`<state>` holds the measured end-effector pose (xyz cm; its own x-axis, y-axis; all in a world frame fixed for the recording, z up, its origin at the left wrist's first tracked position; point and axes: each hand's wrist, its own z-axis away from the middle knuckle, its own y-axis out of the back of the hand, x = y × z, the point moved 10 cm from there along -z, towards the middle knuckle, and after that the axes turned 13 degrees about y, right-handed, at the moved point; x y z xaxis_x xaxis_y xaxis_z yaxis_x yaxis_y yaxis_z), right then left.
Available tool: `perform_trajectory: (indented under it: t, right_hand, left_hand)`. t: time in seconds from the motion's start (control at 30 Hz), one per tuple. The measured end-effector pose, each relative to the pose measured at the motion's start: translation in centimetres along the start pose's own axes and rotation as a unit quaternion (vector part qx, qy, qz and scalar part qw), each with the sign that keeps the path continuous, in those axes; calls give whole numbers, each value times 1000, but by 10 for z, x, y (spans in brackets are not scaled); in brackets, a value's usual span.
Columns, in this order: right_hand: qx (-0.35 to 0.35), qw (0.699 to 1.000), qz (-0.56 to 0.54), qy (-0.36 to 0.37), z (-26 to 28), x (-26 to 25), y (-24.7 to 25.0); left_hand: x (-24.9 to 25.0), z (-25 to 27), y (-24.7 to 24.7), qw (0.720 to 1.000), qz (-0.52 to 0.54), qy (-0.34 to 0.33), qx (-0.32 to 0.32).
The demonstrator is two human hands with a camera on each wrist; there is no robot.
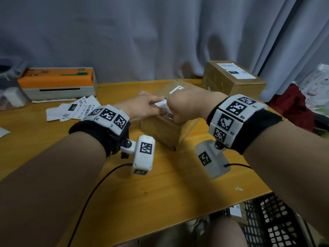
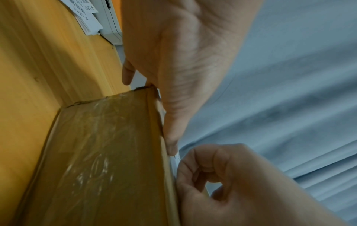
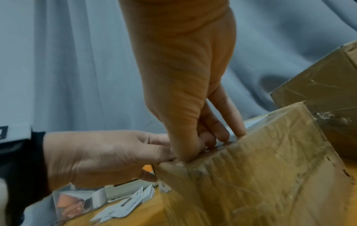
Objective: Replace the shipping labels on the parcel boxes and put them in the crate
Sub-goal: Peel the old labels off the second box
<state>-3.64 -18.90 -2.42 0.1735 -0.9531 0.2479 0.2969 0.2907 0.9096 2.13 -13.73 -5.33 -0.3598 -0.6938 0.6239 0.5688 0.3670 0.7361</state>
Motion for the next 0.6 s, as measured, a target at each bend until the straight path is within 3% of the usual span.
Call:
perform_trajectory:
  t: [0.27,0.43,0.6]
  right_hand:
    - [81,994,-65,16,6,12,3]
    - [189,957,-219,21,24,35,6]
    - [182,960,-209,27,27,30,-2]
  left_hand:
    - [-2,0,0,1000,9,9,-6]
    - [-2,0,0,1000,3,13,-6]
    - [-2,0,0,1000,9,12,-4]
